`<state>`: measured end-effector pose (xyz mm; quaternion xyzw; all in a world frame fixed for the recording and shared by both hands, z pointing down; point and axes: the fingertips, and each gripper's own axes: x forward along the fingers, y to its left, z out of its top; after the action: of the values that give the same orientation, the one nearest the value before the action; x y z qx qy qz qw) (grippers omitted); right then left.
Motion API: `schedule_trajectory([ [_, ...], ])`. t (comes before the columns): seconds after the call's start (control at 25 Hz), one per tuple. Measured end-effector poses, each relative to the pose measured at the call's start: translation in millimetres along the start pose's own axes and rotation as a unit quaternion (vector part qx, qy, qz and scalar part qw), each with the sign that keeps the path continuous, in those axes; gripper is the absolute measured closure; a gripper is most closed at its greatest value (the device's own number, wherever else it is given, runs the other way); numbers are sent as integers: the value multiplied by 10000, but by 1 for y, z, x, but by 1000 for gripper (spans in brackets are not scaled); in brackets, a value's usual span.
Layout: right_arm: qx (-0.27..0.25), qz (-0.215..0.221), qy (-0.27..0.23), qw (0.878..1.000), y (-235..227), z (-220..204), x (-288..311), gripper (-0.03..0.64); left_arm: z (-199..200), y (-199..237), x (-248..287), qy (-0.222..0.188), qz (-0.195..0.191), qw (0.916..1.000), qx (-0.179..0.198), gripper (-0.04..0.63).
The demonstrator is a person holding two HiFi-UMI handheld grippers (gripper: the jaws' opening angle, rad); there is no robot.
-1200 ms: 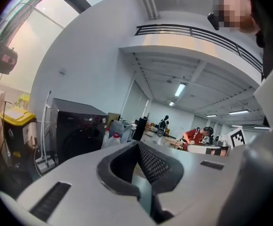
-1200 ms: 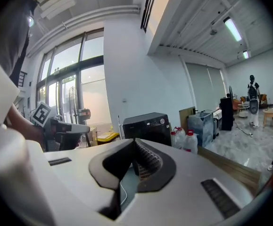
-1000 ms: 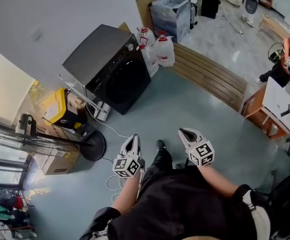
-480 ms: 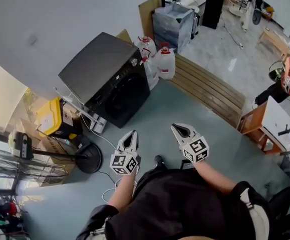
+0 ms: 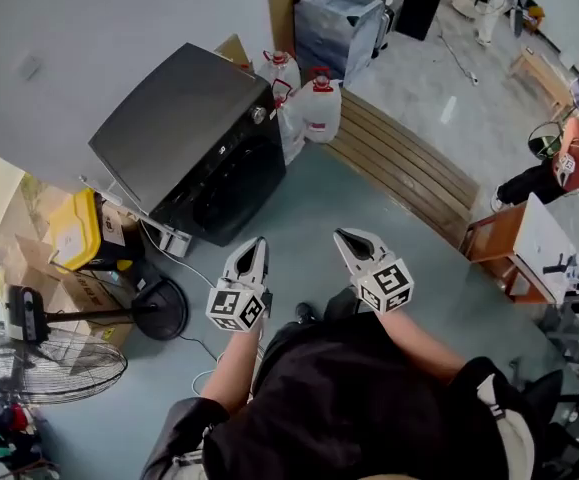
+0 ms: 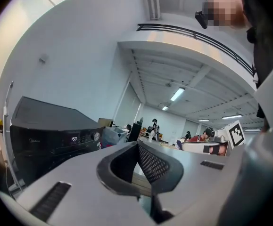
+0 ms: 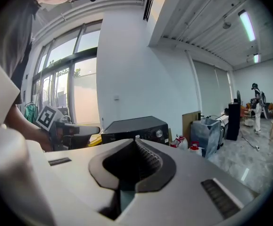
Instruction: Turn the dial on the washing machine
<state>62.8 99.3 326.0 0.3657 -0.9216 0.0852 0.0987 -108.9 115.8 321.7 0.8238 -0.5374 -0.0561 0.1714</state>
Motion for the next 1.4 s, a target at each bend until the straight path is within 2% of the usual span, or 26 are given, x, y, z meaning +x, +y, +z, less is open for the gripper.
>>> schedule_trajectory([
  [0.12, -423, 118, 154, 9989, -10, -5, 15, 595, 4, 15, 16, -81, 176, 9998, 79, 581],
  [0.24, -461, 296, 145, 9984, -31, -1, 42, 595, 6, 34, 41, -68, 419, 9991, 95, 581],
  [0.36, -524, 487, 37, 9974, -73, 5, 70, 595, 2, 40, 80, -33, 634, 9979, 93, 581],
  [0.56, -410, 1184, 200, 9919, -117, 14, 113, 595, 9, 49, 129, 120, 1205, 9926, 51, 581],
  [0.88, -472, 1985, 376, 9782, -174, 25, 183, 594, 33, 69, 192, 9, 1910, 9815, 99, 581],
  [1.08, -591, 2284, 362, 9711, -192, 22, 227, 594, 23, 92, 213, -15, 2316, 9727, 114, 581],
  [1.28, -338, 2388, 500, 9692, -194, 4, 272, 592, 12, 124, 226, -71, 2543, 9669, 178, 581],
  [1.4, -148, 2407, 473, 9693, -184, -5, 305, 570, 2, 149, 231, -136, 2568, 9664, 50, 581],
])
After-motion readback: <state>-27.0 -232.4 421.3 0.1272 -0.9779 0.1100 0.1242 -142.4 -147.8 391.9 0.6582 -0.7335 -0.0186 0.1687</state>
